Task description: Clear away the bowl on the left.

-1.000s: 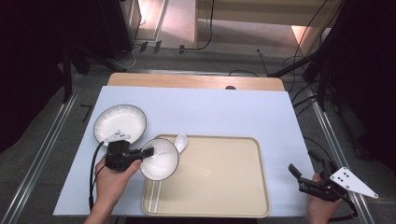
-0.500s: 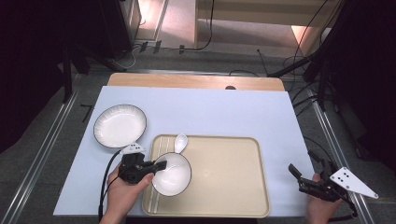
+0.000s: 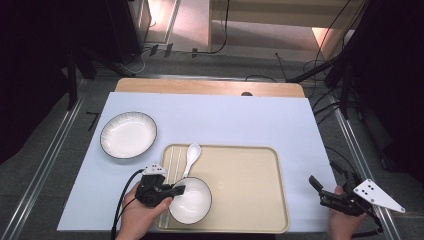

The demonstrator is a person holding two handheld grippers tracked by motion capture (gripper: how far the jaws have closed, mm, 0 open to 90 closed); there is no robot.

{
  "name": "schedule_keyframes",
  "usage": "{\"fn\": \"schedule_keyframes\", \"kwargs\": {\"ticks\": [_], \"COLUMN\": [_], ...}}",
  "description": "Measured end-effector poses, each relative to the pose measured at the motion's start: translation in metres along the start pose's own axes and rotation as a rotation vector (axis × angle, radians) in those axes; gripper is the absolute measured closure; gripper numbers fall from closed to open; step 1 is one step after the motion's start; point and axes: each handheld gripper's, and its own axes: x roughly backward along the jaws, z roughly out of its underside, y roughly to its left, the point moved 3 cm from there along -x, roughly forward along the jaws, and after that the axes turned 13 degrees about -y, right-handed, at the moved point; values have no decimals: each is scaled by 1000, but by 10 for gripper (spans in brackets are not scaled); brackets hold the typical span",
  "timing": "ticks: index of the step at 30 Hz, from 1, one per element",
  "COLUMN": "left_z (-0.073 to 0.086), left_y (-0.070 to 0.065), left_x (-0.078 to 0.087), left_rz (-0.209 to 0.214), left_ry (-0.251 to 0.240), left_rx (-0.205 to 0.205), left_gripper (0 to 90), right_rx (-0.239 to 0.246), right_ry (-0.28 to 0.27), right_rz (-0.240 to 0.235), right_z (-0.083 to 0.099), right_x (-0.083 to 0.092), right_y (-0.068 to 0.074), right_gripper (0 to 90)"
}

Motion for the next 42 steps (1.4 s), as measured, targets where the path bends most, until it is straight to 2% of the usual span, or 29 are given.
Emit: {"fn": "schedule_keyframes", "kwargs": {"ticks": [5, 15, 18, 21, 25, 27, 28, 29, 30, 31, 32, 33, 35, 37, 40, 41, 42], "left_z": [1, 0, 0, 1, -1, -3, -5, -7, -9, -10, -11, -11, -12, -13, -14, -15, -15], "left_y": [1, 0, -1, -1, 0, 0, -1, -1, -2, -2, -2, -1, 2, 5, 8, 9, 9], "left_x": [-2, -5, -6, -8, -6, -4, -2, -2, 0, 1, 1, 2, 3, 5, 9, 10, 11], "left_rz": [-19, -9, 0, -13, 10, 15, 11, 2, -4, -2, 10, 28, 28, 39, 77, 95, 93], "left_ry": [15, 26, 24, 36, 14, -5, -11, -18, -25, -27, -33, -40, -47, -64, -82, -99, -106], "left_rx": [-1, -4, -8, -18, -8, -10, -18, -26, -38, -42, -34, -25, -19, -16, -25, -25, -22], "left_gripper": [823, 816, 792, 729, 708, 657, 559, 559, 512, 354, 354, 282, 141, 97, 0, 0, 0], "right_rx": [3, -1, 0, 2, 0, -1, 1, 1, -1, -1, -1, -1, -1, 0, -1, -3, -3], "right_ry": [0, 1, 3, 2, 3, 3, 0, 0, 1, 2, 2, 3, 3, 4, 4, 7, 7], "right_rz": [-2, -2, -5, -3, -3, -2, 0, 0, 1, 0, 0, 0, 0, 0, -1, 0, 0], "right_z": [0, 0, 0, 0, 0, 0, 0, 0, 0, 0, 0, 1, 1, 1, 1, 1, 1], "right_x": [0, 0, 0, 0, 0, 0, 0, 0, 0, 0, 0, 0, 0, 0, 0, 0, 0], "right_y": [0, 0, 1, 0, 0, 0, -1, -1, -1, -1, -1, -1, -1, -1, 0, 0, 0], "right_gripper": [119, 118, 119, 119, 118, 118, 119, 119, 119, 119, 119, 118, 119, 119, 118, 118, 119]}}
